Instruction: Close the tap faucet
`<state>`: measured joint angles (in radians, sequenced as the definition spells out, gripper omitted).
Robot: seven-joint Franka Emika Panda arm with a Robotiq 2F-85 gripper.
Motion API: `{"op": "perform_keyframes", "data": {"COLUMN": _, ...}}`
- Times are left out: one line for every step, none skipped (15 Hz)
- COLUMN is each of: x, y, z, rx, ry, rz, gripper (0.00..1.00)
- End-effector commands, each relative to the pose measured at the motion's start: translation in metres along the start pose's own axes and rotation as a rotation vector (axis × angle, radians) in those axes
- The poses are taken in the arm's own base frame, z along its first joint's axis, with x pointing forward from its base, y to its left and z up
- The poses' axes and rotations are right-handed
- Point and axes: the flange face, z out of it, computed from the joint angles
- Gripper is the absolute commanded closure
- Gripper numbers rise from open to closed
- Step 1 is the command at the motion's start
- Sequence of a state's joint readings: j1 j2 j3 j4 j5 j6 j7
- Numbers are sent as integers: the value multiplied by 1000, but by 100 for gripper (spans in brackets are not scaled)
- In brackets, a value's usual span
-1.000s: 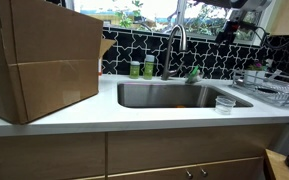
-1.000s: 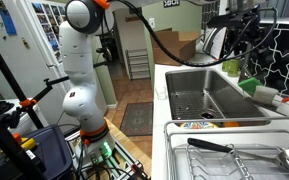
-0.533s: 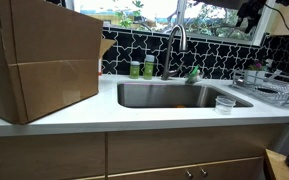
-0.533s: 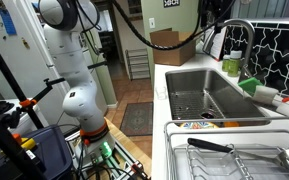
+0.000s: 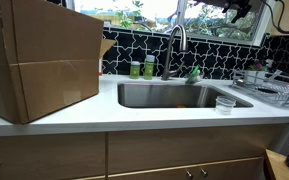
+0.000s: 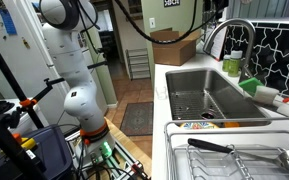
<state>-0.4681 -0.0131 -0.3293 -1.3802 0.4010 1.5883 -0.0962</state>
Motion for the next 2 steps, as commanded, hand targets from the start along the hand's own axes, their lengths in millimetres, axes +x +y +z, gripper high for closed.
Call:
{"op": "perform_keyframes", "data": {"x": 2, "y": -3, "z": 6, "rx": 0, "ry": -6, "rz": 1, "gripper": 0}}
{"op": "perform_keyframes", "data": {"x": 3, "y": -2, "z": 8, "rx": -1, "ry": -8, "rz": 3, "gripper": 0}}
